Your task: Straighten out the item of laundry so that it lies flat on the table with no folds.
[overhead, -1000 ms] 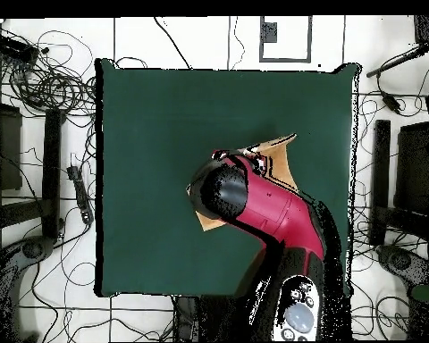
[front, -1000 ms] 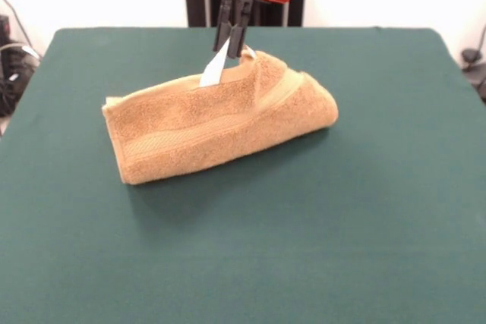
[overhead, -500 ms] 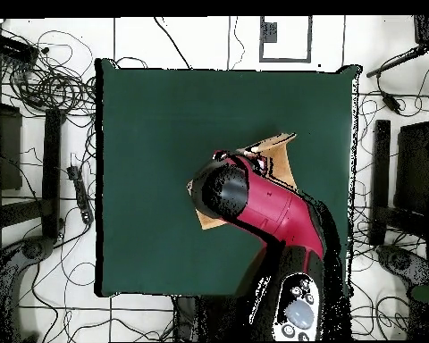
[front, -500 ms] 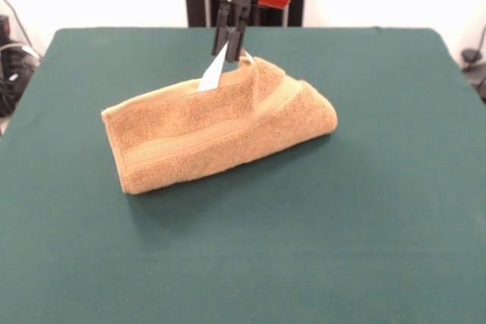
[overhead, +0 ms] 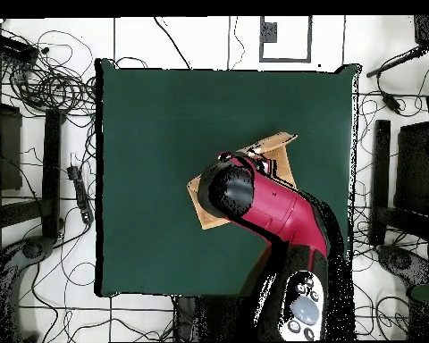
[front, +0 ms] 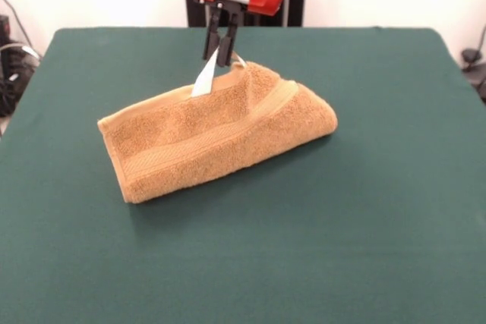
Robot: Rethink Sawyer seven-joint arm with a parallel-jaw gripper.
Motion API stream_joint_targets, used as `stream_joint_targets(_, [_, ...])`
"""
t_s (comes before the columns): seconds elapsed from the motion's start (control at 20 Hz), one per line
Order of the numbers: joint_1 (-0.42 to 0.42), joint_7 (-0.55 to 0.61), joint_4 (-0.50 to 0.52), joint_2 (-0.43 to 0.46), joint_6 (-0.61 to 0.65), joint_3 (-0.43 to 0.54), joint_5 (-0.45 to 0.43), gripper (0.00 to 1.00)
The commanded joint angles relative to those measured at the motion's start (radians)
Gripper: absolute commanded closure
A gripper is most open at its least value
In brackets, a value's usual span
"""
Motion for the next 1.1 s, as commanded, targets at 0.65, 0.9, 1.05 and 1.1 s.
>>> stream_joint_targets(0.65, [-0.004, 0.233, 0.007, 0.025, -0.006, 0.1, 0.04, 1.0])
stream_joint_targets(0.9, [-0.005, 0.236, -0.015, 0.029, 0.012, 0.112, 0.052, 1.0])
stream_joint_targets(1.05, [-0.002, 0.25, -0.016, 0.03, -0.004, 0.13, 0.068, 1.0])
stream_joint_targets(1.1, [0.0, 0.248, -0.022, 0.033, -0.002, 0.136, 0.071, 1.0])
